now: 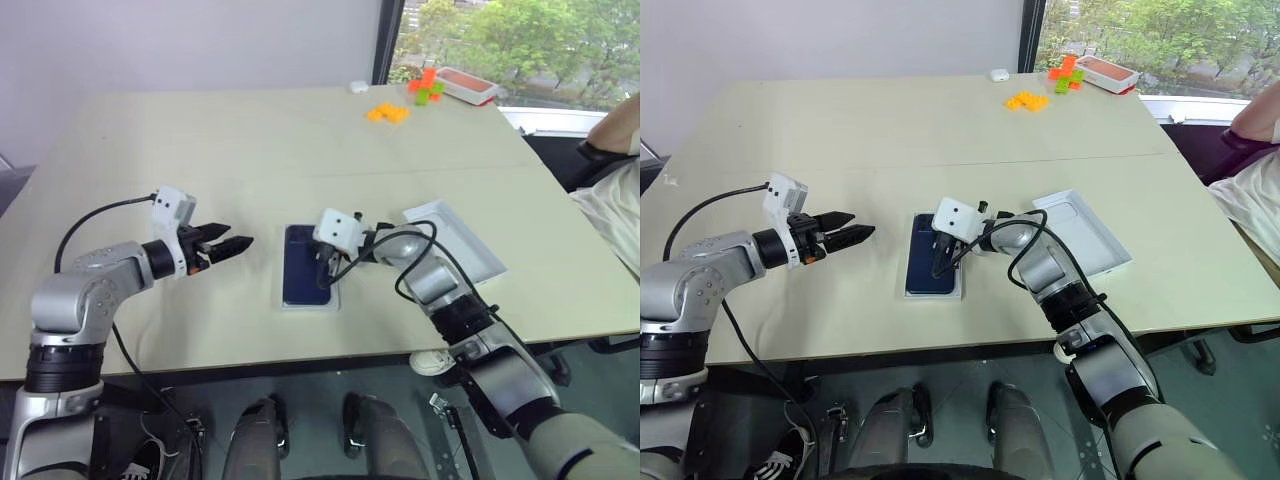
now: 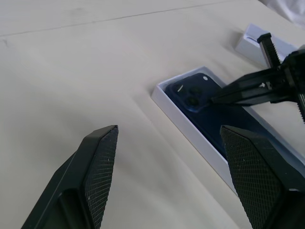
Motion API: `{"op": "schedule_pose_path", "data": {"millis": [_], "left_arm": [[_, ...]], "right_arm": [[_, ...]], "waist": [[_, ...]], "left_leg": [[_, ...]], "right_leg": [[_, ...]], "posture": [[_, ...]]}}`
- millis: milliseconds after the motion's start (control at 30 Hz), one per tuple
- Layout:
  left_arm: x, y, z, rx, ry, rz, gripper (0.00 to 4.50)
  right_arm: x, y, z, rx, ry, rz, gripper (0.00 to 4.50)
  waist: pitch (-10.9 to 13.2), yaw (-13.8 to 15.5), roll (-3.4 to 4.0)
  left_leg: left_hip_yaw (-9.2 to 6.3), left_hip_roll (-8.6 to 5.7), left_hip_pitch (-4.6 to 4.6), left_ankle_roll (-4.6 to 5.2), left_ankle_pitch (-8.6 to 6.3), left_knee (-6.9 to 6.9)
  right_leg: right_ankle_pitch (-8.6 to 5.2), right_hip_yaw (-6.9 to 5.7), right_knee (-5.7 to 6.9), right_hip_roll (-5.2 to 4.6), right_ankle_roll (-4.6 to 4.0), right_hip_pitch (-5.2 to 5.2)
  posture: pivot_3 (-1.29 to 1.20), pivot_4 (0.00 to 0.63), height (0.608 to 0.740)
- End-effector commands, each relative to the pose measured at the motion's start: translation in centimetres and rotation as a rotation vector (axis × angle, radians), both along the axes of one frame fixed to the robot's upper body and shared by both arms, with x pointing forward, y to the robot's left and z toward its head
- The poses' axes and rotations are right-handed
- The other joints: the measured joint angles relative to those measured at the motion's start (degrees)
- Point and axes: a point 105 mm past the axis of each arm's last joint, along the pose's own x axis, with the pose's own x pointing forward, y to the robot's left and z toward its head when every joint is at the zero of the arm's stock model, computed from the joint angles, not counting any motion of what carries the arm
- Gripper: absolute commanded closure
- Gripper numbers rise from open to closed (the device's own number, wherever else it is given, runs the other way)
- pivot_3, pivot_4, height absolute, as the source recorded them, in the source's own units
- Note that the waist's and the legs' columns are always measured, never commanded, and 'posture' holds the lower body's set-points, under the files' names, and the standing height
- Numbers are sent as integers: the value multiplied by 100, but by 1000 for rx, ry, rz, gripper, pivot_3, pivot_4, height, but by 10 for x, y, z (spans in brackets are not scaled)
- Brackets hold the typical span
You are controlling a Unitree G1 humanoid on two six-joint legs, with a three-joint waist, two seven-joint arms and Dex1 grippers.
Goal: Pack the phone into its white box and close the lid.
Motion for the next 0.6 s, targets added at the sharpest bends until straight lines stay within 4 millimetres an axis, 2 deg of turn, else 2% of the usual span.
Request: {"op": "schedule_pose_path", "data": {"millis": [33,367,500,600], "left_arm": [[2,1,11,4,-46,8,888],[4,2,13,2,-60,7,888],[4,4,13,16,-73,7,888],[4,5,15,18,-78,10,888]], "right_arm": [[3,-1,26,73,-38,1,4433],[-27,9,27,124,80,152,4433],[-24,1,-3,-25,68,110,4433],[-21,-3,-10,-69,56,96,4433]], "waist": [[0,2,0],[0,-1,0],[0,8,0],[0,2,-1]], "left_leg": [[-1,0,-1,0,0,0],[-4,-2,-11,0,0,8],[-3,-3,-13,0,0,14],[-2,-6,-17,0,0,15]], "right_leg": [[0,0,0,0,0,-2],[-12,2,2,-2,15,-11],[-13,2,1,-4,16,-10],[-12,2,1,-11,14,-13]], "posture": [[0,150,740],[0,150,740],[0,150,740],[0,150,740]]}}
